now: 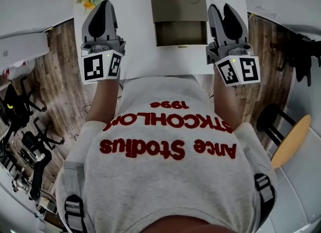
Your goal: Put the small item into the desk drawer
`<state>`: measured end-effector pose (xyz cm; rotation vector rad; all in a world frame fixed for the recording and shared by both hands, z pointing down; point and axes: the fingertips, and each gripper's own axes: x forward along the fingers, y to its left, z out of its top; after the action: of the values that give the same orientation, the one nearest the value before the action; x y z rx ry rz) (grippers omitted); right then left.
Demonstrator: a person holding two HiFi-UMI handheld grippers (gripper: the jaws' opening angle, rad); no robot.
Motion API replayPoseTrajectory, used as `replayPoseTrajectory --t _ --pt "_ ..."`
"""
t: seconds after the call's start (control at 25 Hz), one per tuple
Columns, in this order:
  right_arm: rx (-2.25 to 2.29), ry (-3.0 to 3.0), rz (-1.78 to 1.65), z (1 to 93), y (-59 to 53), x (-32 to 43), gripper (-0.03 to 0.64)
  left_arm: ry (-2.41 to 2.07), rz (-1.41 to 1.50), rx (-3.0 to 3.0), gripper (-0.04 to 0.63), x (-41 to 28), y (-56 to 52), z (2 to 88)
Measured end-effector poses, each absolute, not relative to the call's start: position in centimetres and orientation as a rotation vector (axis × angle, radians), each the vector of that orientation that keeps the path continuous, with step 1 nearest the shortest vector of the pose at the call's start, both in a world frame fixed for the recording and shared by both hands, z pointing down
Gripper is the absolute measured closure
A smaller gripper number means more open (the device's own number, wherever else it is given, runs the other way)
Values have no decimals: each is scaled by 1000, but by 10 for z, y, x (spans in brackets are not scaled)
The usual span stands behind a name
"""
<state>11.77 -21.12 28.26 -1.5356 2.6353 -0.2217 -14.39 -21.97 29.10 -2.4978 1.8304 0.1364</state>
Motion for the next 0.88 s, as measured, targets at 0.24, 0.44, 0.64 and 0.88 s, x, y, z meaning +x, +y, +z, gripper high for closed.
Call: replayPoseTrajectory --t 0.24,0.44,0.64,0.88 --pt "-1553 2714 -362 328 -217 111 485 1848 82 -2553 588 -136 -233 324" --pt "-1565 2785 -509 375 -216 105 485 1861 16 -2601 589 -125 -243 354" --pt "-1574 2852 -641 424 -214 102 485 1872 -45 -2648 588 -114 -250 385" --pt "-1579 2971 -669 473 -201 98 485 1882 -106 -2686 588 -105 -253 410"
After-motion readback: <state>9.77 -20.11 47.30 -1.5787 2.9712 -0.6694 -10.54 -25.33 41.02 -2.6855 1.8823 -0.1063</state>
